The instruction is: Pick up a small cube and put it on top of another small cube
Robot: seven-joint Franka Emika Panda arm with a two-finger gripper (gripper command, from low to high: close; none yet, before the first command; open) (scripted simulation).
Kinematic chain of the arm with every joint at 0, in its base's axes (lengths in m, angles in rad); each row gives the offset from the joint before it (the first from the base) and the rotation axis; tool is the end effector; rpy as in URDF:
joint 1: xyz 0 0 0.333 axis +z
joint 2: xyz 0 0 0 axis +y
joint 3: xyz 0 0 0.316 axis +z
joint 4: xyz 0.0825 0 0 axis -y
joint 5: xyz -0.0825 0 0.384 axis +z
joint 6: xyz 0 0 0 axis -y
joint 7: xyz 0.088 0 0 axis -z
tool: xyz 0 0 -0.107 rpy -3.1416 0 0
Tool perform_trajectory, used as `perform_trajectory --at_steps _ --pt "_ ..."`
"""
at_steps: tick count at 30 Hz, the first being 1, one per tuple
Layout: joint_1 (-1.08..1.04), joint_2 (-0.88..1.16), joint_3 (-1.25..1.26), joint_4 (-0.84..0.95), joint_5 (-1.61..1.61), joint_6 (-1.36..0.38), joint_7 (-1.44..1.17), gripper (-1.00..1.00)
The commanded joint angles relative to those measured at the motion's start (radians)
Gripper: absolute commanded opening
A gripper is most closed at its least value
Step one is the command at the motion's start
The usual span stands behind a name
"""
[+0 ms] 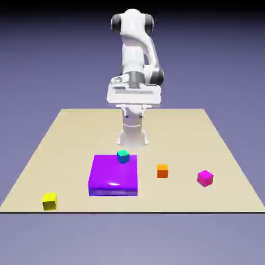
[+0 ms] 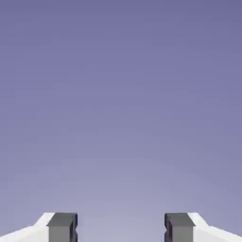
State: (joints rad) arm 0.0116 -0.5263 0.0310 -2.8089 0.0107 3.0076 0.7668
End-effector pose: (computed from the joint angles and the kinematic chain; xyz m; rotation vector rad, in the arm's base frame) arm 0.3938 0.0160 0.4375 -2.5300 0.9705 -0.9507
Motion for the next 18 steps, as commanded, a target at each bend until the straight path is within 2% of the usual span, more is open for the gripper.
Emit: perform_trajectory --at_steps 1,15,18 --pt "0.0 0.036 0.026 0.001 0.009 -0.024 0.021 0.0" --pt "-0.005 0.542 0.384 0.013 0.133 -0.365 0.32 0.0" --pt "0.025 0.615 0.344 0.018 0.088 -0.298 0.351 0.0"
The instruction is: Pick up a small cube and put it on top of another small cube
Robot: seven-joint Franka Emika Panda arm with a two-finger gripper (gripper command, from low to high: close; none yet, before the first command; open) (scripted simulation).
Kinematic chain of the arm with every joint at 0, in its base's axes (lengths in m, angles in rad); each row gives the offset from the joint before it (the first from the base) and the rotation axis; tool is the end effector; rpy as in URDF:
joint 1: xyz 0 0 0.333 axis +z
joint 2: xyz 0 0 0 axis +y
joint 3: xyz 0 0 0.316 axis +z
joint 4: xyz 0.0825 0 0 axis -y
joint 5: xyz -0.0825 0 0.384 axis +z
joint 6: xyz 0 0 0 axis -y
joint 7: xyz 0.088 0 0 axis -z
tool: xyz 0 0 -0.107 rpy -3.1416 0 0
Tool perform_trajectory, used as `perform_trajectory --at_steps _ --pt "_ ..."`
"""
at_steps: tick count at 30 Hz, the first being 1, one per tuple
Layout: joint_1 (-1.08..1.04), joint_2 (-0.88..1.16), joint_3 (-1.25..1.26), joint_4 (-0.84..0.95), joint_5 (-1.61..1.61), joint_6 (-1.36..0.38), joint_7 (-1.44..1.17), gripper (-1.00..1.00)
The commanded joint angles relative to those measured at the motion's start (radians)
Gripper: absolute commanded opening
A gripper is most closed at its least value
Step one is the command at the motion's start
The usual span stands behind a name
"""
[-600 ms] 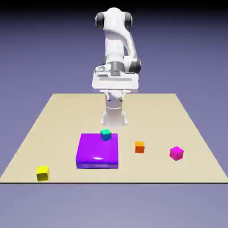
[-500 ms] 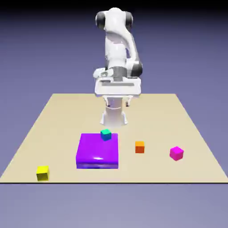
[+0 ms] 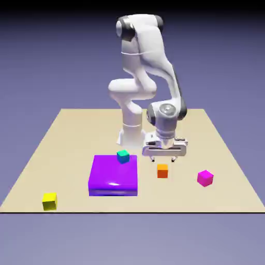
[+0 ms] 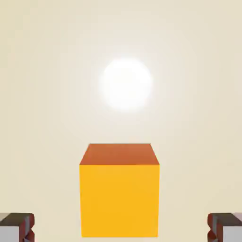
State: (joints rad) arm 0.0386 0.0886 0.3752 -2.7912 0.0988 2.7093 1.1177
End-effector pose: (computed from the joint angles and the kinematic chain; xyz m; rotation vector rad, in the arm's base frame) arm 0.3278 0.1453 0.1726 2.8248 -1.1872 -0.2541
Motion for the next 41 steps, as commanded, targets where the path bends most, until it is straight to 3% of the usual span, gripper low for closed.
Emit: perform_trajectory --at_steps 1,6,7,17,32,38,39,41 --pt "0.014 0.036 -0.02 0.002 -0.022 0.033 0.015 0.0" --pt "0.078 0.188 -0.105 0.011 -0.116 0.173 0.08 0.0" --pt "0.078 0.188 -0.105 0.011 -0.116 0.173 0.08 -1.0" --pt "-0.032 -0.072 0.04 -0.004 0.045 -0.066 -0.031 -1.0" --pt "-0.095 0.23 0.402 0.516 -0.288 -0.373 0.31 -1.0" --pt "0.006 0.381 0.279 0.498 -0.43 -0.226 0.404 -1.0" --pt "0.006 0.381 0.279 0.498 -0.43 -0.226 0.404 1.0" --pt "-0.018 0.345 0.308 0.503 -0.396 -0.261 0.382 1.0"
